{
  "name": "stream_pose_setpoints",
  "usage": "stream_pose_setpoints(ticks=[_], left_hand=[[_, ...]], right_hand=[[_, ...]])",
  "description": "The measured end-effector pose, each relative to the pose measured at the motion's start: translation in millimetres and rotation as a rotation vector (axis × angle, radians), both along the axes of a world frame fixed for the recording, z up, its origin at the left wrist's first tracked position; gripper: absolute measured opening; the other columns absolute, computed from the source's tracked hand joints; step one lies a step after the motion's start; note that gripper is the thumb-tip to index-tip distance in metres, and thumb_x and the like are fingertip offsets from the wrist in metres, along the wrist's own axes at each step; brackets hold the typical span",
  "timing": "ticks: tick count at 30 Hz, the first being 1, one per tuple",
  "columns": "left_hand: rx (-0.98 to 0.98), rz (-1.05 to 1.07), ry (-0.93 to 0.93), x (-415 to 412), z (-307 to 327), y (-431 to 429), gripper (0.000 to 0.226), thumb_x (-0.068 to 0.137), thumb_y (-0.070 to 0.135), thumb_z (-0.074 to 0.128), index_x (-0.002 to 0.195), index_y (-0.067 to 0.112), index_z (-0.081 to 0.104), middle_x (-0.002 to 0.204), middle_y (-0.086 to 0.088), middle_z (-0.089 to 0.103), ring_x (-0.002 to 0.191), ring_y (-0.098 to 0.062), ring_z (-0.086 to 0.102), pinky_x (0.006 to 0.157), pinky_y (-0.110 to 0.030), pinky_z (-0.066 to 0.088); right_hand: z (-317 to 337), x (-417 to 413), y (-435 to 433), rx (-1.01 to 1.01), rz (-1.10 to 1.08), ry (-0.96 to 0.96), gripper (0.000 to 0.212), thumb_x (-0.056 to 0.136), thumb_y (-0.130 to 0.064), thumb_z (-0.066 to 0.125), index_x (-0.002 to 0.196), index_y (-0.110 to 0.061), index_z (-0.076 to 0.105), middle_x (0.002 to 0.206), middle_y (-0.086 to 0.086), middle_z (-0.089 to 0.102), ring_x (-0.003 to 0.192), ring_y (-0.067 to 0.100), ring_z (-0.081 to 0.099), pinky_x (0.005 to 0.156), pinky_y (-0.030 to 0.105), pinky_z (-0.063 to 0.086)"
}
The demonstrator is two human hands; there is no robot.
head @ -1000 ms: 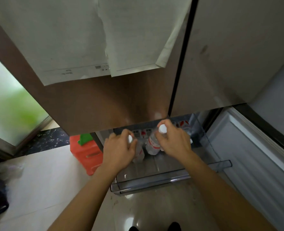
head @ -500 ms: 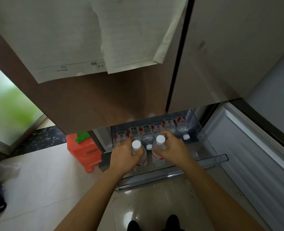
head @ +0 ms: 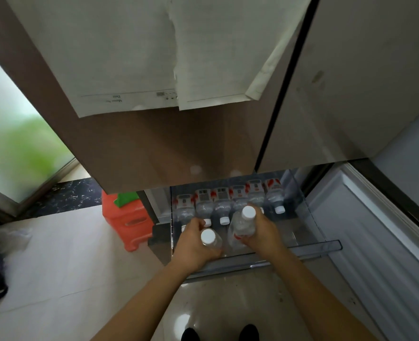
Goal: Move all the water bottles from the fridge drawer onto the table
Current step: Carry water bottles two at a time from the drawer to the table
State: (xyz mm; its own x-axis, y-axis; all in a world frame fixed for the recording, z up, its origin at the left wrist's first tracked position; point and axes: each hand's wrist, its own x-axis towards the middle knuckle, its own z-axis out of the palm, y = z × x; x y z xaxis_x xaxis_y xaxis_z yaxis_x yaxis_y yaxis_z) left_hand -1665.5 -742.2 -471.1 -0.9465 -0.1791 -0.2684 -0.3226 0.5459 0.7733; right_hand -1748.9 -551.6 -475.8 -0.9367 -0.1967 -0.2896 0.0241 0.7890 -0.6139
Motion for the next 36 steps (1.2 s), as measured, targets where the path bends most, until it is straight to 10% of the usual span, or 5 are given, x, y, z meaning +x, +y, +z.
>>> stream_pose_setpoints(ticks=[3, 13, 21, 26, 36], left_hand=[[0.025, 0.144, 0.063, 8, -2, 11, 0.052, 0.067, 0.034, 0.085, 0.105, 0.026, 0.049, 0.093, 0.013, 0.062, 0.083, -0.004, 0.061, 0.061, -0.006, 0.043], [-0.027, 0.411, 0.219, 25, 9, 31, 0.06, 0.069, 0.067, 0.068, 0.116, 0.032, 0.053, 0.107, 0.012, 0.068, 0.1, -0.009, 0.065, 0.088, -0.039, 0.055], [-0.028, 0.889, 0.555, 82, 70, 43, 0.044, 0.077, 0.039, 0.075, 0.113, 0.036, 0.05, 0.108, 0.017, 0.058, 0.1, 0.004, 0.059, 0.081, -0.014, 0.053], [-0.213, 1.041, 0.652, 163, 112, 44, 0.057, 0.078, 0.056, 0.07, 0.124, 0.031, 0.049, 0.117, 0.012, 0.059, 0.109, -0.01, 0.06, 0.089, -0.027, 0.053], [-0.345, 1.463, 0.658, 425, 142, 36, 0.046, 0.084, 0.028, 0.073, 0.121, 0.039, 0.048, 0.113, 0.02, 0.059, 0.106, 0.0, 0.058, 0.091, -0.027, 0.049]], right_hand=[[-3, -1, 1, 0.011, 0.039, 0.007, 0.06, 0.077, -0.041, 0.077, 0.129, -0.029, 0.052, 0.119, -0.005, 0.066, 0.11, 0.019, 0.064, 0.086, 0.026, 0.049], [-2, -3, 33, -0.232, 0.224, 0.061, 0.074, 0.068, -0.019, 0.09, 0.13, -0.027, 0.051, 0.126, -0.006, 0.057, 0.116, 0.015, 0.055, 0.091, 0.025, 0.044], [43, 11, -20, -0.488, 0.428, 0.259, 0.078, 0.074, -0.029, 0.087, 0.141, -0.028, 0.047, 0.134, -0.014, 0.042, 0.121, 0.004, 0.04, 0.092, 0.024, 0.04], [77, 66, -76, -0.693, 0.634, 0.277, 0.075, 0.074, -0.037, 0.085, 0.138, -0.031, 0.047, 0.128, -0.023, 0.04, 0.121, 0.005, 0.046, 0.096, 0.022, 0.042], [104, 299, -156, -0.842, 1.124, 0.235, 0.073, 0.081, -0.032, 0.081, 0.143, -0.023, 0.043, 0.126, -0.014, 0.046, 0.116, 0.002, 0.046, 0.094, 0.003, 0.032]])
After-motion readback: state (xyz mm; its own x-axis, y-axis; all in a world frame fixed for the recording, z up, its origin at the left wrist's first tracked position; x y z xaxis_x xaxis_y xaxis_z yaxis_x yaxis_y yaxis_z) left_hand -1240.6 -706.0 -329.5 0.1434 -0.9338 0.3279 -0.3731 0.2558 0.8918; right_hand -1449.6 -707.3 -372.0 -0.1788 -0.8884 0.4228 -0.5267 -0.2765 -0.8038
